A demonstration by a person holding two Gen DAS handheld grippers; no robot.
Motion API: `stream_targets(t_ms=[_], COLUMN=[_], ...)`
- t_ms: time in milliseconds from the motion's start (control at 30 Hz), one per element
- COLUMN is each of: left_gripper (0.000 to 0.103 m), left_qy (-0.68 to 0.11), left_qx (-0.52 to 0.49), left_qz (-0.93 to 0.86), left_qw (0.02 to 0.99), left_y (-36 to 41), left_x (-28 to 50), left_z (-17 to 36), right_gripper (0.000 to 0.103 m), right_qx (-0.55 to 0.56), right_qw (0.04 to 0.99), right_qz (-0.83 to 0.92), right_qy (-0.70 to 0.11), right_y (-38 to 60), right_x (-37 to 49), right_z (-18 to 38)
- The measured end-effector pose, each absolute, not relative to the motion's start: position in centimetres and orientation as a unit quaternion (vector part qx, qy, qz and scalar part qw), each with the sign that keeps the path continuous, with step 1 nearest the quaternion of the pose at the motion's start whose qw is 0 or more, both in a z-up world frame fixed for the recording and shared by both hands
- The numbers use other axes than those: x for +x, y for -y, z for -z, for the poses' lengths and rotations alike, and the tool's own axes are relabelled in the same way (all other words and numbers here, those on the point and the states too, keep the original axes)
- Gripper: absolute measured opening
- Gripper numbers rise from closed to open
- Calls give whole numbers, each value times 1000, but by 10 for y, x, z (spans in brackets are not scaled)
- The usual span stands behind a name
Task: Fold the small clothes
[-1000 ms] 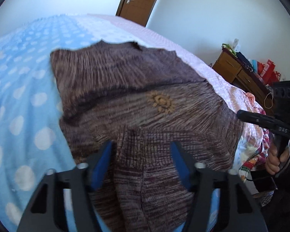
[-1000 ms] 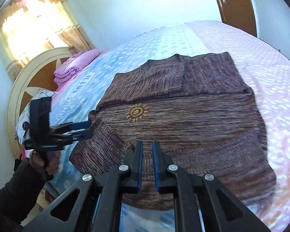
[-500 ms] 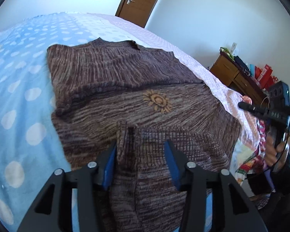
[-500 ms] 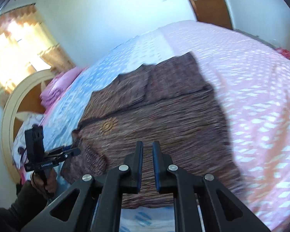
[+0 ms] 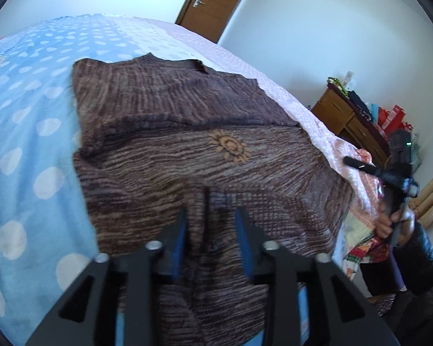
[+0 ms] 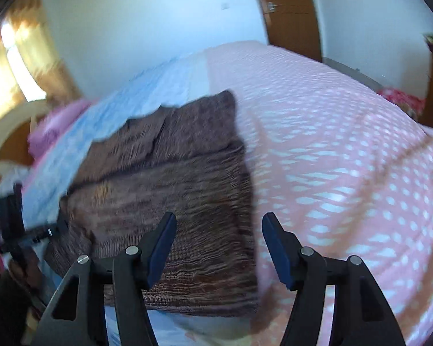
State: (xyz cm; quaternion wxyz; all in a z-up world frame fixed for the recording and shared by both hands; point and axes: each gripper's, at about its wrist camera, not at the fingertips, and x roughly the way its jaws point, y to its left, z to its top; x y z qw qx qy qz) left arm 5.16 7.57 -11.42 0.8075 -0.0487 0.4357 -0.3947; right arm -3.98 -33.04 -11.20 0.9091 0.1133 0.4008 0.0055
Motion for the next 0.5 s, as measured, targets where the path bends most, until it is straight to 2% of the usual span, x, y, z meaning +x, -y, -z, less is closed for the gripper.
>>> stream_targets(t_ms=[67, 167, 200, 233, 267, 300, 333, 400, 500], left_gripper=[52, 51, 49, 44, 34, 28, 14, 14, 13], left_qy=[-430, -416, -412, -408, -406, -405, -407, -411, -397], left_qx=[-37, -9, -7, -4, -3, -5, -14, -47, -64], left_qz=[399, 387, 383, 378, 375, 373, 373, 380, 372], left_qw=[809, 823, 827, 831, 834, 835, 833, 827, 837], left_y=[-70, -63, -62, -62, -62, -64, -67, -76, -88], left_x=[47, 40, 38, 36, 35, 35, 36, 38, 31], left_z=[113, 112, 113, 113, 113, 114, 114, 113, 106], right_gripper=[63, 63, 60, 48, 42, 29, 15, 8, 7], right_qx=[60, 11, -5, -23, -33, -41, -41, -14, 41], right_qw=[908, 895, 891, 890, 892, 893, 892, 893, 903], right_qz=[-7, -13, -16, -22, -24, -19, -9, -3, -3], right_qy=[-414, -446, -454, -455, -451, -448, -450, -450, -428], right_y=[312, 295, 289, 282, 278, 277, 278, 287, 299], right_x=[-28, -15, -14, -15, -17, -18, -19, -21, -33], right_z=[121, 136, 141, 142, 141, 140, 139, 137, 121])
